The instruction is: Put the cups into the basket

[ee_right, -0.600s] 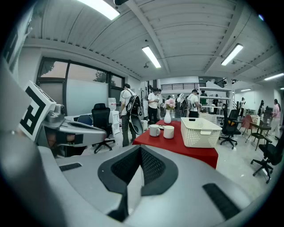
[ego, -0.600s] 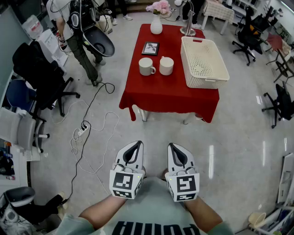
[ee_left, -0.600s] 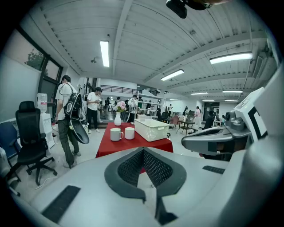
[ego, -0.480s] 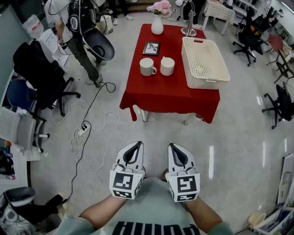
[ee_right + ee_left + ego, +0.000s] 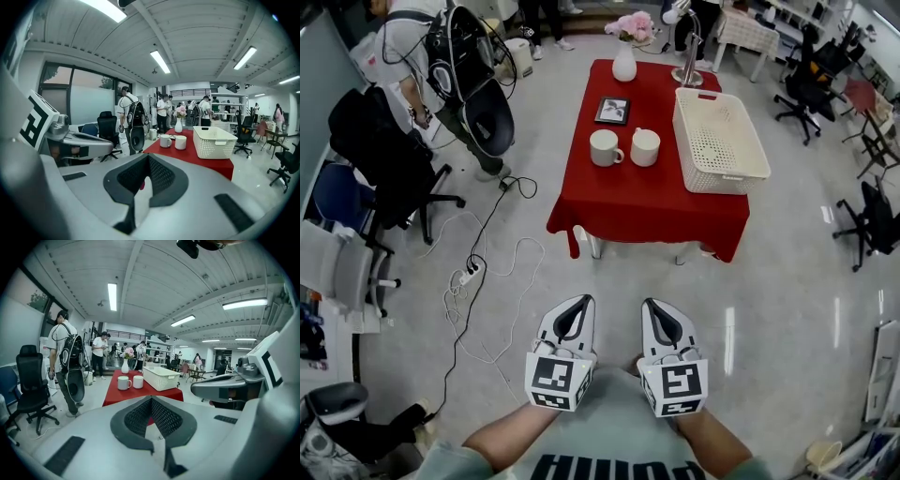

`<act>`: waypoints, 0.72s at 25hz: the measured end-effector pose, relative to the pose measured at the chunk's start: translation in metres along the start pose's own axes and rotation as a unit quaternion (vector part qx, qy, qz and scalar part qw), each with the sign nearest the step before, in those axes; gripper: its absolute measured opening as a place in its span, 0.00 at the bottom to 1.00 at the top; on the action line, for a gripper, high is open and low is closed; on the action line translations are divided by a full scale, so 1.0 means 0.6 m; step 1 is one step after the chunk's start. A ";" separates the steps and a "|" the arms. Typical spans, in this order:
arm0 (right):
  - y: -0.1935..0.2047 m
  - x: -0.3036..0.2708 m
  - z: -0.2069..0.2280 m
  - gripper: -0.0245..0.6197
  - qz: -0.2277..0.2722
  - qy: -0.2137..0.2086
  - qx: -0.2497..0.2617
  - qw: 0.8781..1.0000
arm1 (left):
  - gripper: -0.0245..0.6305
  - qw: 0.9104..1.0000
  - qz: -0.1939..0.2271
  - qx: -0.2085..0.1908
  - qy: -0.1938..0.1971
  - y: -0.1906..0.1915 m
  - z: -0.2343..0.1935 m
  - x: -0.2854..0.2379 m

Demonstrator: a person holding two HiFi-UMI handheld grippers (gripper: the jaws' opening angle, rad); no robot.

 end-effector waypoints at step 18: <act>-0.040 -0.021 -0.069 0.05 0.028 0.045 -0.026 0.998 | 0.05 0.999 0.017 -0.015 0.038 -0.015 -0.085 0.033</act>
Point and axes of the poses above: the fingertips, and each gripper's own axes: x backward along the fingers, z to its right, y out of its underside, the point moved 6 cm from there along x, backward along the fingers, and after that the axes turned 9 degrees about -z, right-handed, at the moved point
